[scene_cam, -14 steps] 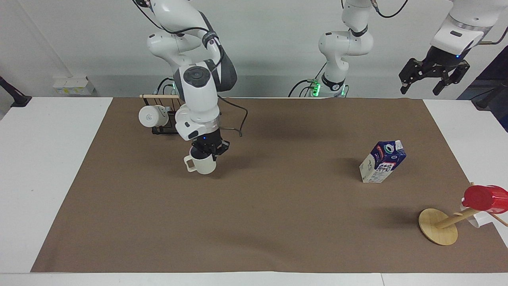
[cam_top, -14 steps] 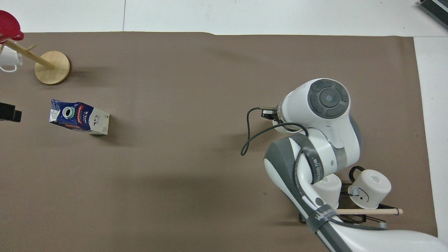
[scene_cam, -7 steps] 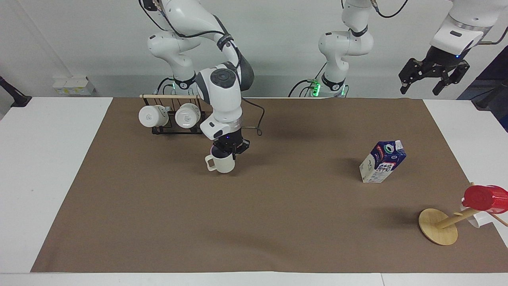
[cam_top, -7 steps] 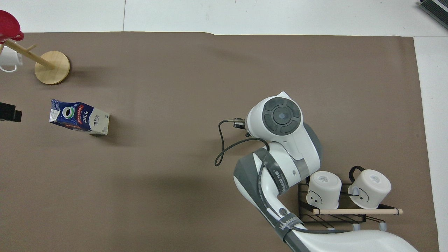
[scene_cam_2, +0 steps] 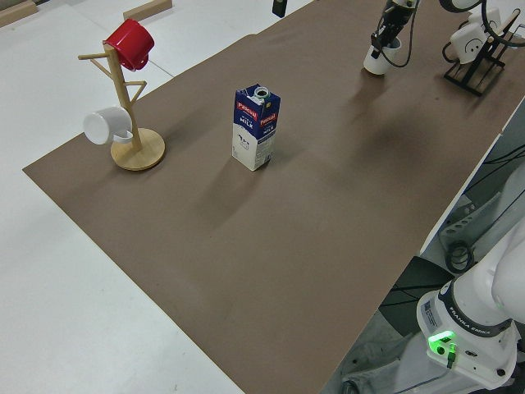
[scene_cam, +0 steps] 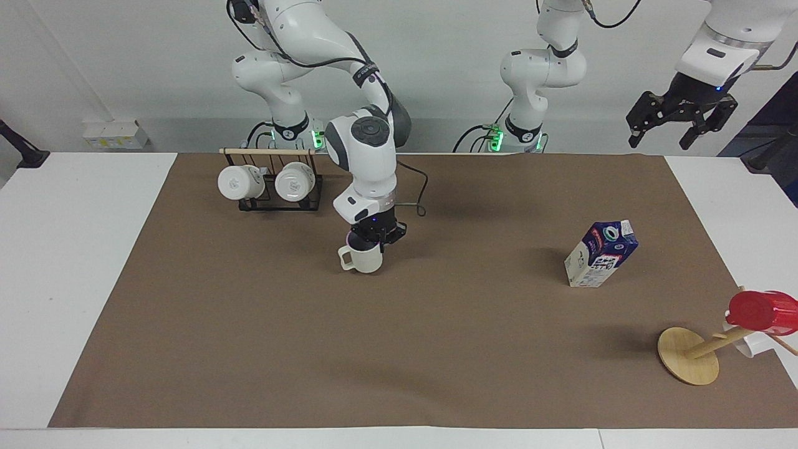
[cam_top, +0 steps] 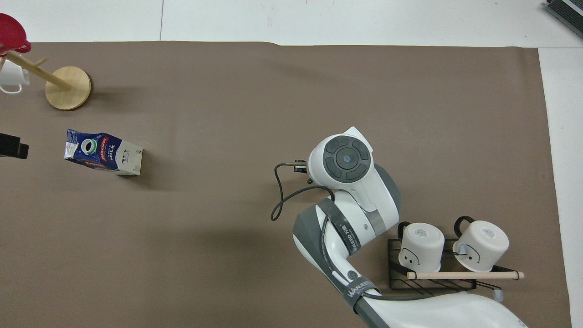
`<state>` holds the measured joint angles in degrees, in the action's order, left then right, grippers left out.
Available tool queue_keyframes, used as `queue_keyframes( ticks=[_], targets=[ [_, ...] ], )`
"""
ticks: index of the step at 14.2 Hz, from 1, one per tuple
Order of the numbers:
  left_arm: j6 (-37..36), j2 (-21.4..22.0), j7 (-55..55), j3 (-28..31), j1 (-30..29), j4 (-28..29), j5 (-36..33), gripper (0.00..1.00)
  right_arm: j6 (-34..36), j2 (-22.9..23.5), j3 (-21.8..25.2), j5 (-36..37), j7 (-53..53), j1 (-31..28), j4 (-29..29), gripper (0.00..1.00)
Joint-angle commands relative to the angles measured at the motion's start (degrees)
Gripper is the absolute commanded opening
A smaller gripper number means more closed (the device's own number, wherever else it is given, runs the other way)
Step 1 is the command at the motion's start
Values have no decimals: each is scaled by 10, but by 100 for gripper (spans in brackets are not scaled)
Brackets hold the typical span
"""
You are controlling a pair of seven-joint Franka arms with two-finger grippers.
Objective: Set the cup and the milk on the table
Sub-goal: 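Lift the white mug with the right gripper and carry it toward the table center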
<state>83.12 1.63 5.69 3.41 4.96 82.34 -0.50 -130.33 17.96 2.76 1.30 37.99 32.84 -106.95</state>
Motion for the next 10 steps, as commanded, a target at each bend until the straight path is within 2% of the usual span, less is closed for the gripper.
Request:
queue_keyframes(
  ticks=[1,10],
  targets=[
    [-1,13,4,-2,-1,13,1,100,-17,-1,-4,-5,9,-1,-8,0],
    [12,12,6,-2,-3,18,1,100,-31,9,-4,-5,17,1,-14,0]
  ],
)
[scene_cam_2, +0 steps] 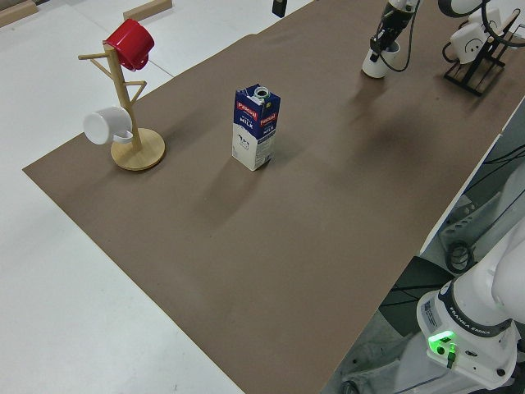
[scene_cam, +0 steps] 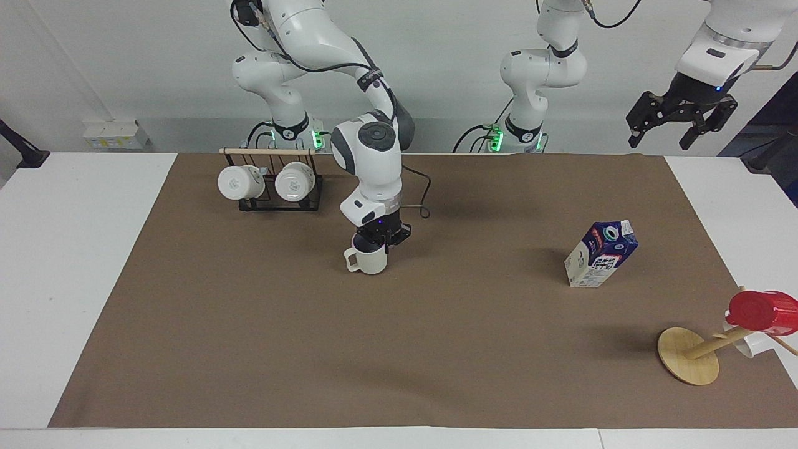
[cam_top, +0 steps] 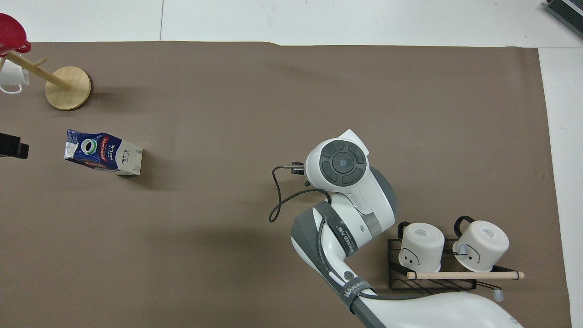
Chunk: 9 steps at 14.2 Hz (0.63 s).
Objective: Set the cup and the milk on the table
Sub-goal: 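Lift the white mug with the right gripper and carry it toward the table center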
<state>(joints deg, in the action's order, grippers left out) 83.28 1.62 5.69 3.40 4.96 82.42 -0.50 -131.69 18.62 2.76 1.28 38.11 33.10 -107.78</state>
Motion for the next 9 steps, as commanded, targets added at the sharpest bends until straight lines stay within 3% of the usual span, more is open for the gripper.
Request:
queue_keyframes(
  ticks=[1,3,4,5,9],
  targets=[
    [12,12,6,-2,-1,21,1,100,-17,4,-4,-5,16,-1,-5,7],
    [25,12,7,-2,-1,31,1,100,-16,4,-4,-4,17,-1,-4,38],
    [33,12,6,-1,-1,40,1,100,-16,4,-4,-4,17,-1,-3,71],
    [42,12,6,-1,-1,50,1,100,-14,3,-4,-4,16,-1,-1,98],
    [114,8,5,-1,0,115,1,100,18,-45,-4,-4,7,-11,6,100]
  ],
)
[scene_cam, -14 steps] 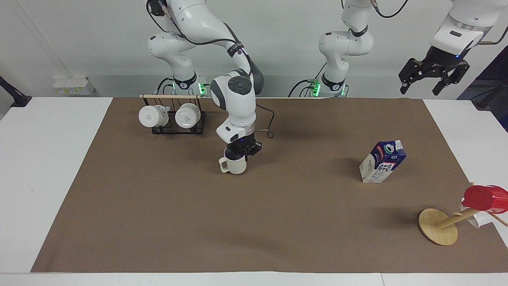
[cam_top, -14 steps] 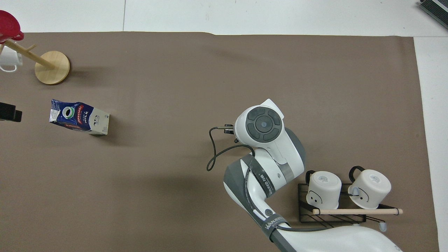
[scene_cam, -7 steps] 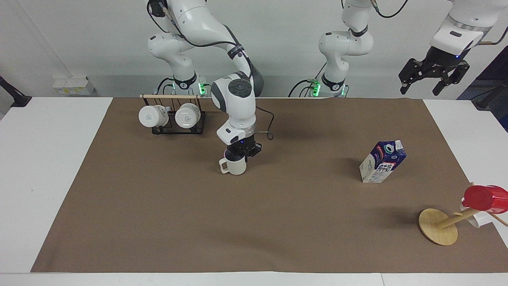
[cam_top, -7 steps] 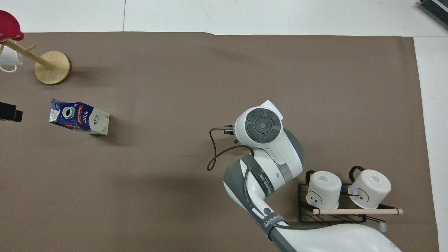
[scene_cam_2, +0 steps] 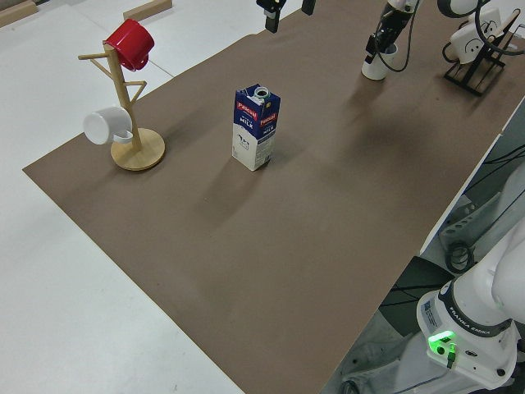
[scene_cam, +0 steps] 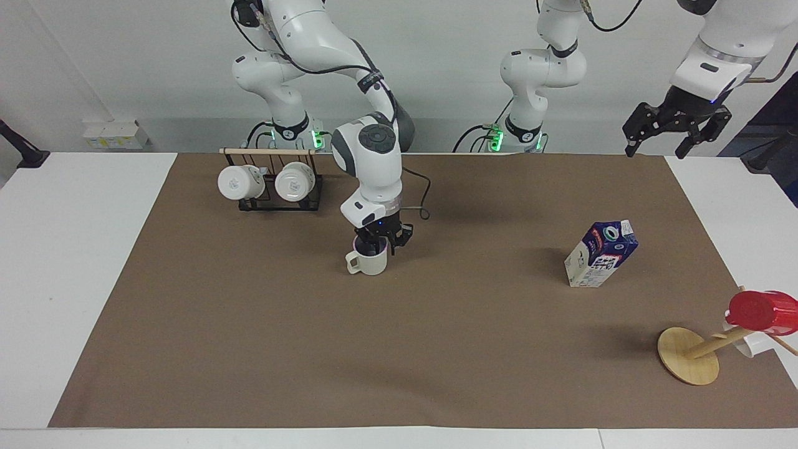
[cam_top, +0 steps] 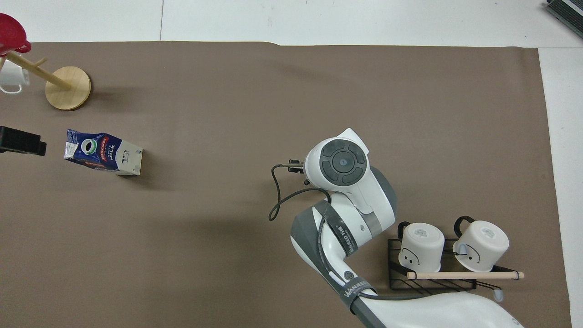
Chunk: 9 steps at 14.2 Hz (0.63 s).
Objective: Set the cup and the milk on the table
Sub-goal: 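Set the mug down with the right gripper while the left gripper reaches the carton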
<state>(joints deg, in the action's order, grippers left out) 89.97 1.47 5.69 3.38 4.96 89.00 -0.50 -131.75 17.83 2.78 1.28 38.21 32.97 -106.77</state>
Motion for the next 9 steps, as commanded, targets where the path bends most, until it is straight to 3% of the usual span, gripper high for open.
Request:
queue_keyframes(
  ticks=[1,6,9],
  targets=[
    [76,9,5,0,-2,69,1,100,37,-56,-3,-4,2,-13,-3,100],
    [194,-7,6,0,-8,140,1,100,129,-130,-3,-5,-56,-55,-3,100],
    [235,-31,6,1,-8,149,1,100,179,-163,-3,-6,-116,-99,-4,100]
  ],
)
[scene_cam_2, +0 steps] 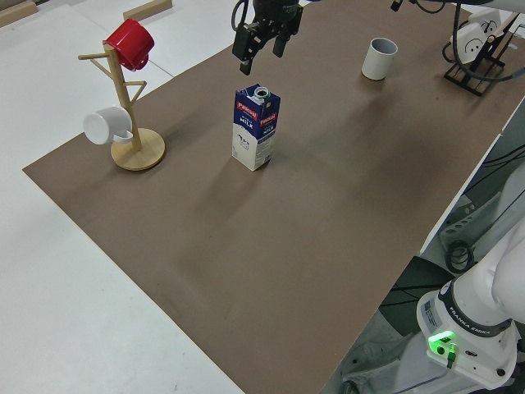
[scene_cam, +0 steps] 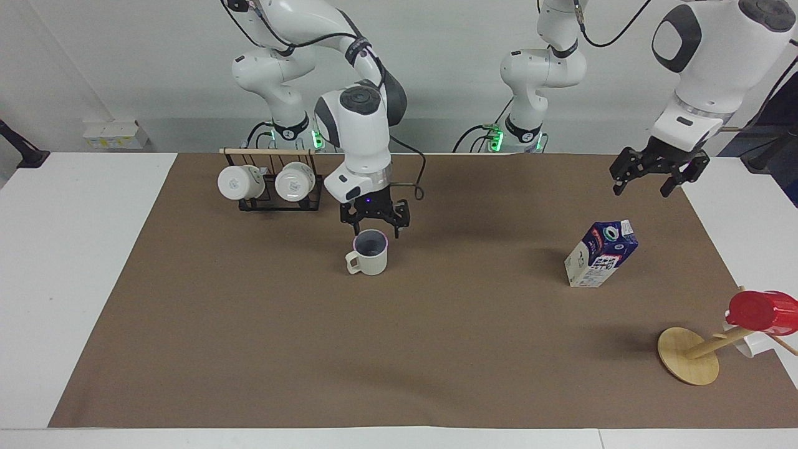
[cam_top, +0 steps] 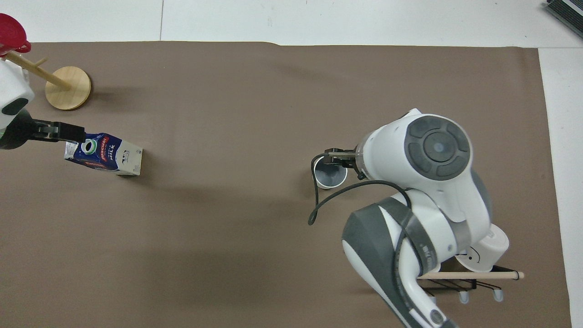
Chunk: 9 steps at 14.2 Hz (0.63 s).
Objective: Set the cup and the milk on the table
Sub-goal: 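Set the mug down with the right gripper while the left gripper reaches the carton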
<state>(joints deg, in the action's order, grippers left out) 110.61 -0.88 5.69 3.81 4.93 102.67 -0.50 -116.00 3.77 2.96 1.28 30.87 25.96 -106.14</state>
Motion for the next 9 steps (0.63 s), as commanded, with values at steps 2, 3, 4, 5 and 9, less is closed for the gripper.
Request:
queue_keyframes(
  ticks=[2,3,4,5,9],
  targets=[
    [55,-24,6,-4,-5,17,1,100,66,-47,-4,-6,-88,-64,-10,100],
    [63,-26,6,-4,-5,23,1,100,86,-58,-3,-9,-110,-78,-10,100],
    [70,-28,7,-4,-5,31,0,100,100,-71,1,-21,-134,-98,-10,100],
    [86,-28,7,-4,-5,44,0,100,111,-81,2,-24,-158,-120,-10,100],
    [106,-29,8,-4,-2,70,-1,100,175,-94,4,-24,-241,-195,29,100]
  ],
)
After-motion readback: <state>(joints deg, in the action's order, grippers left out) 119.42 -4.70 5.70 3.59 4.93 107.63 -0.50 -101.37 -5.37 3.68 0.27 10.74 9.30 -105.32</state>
